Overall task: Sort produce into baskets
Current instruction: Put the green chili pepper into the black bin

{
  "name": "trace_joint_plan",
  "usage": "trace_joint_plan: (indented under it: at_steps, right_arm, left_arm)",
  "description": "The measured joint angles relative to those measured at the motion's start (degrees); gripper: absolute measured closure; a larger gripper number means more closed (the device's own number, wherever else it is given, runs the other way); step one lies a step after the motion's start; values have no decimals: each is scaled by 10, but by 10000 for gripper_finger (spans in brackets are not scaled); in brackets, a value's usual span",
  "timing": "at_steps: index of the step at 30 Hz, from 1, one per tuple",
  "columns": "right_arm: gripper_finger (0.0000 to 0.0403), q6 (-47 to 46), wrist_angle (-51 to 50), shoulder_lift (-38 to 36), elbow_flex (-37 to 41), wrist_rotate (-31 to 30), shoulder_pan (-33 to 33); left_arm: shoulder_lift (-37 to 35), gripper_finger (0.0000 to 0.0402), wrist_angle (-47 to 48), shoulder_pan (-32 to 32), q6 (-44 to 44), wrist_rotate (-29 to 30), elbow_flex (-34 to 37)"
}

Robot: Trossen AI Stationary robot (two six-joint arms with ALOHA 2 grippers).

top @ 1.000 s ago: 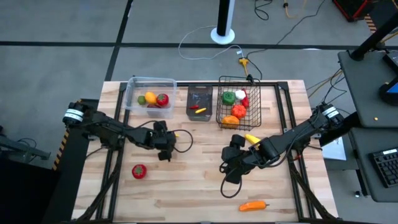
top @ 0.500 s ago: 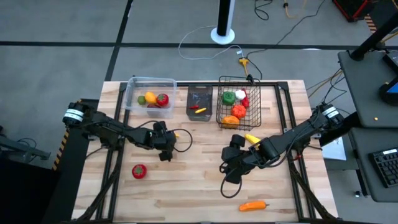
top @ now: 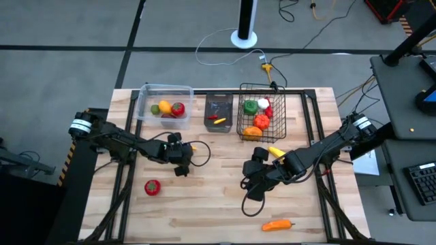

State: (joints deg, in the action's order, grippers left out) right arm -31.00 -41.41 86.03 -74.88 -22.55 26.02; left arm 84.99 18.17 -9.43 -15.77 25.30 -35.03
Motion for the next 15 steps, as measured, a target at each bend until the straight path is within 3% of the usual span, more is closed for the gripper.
trace_joint_plan:
  at_steps: [10,15]
  right_arm:
    - [103,0,2,0,0,-1,0]
    - [97,7,5,5,1,-38,4]
  left_arm:
    - [-15,311,-14,-24,-17,0,0]
    - [-47,312,-58,-49,-18,3,0]
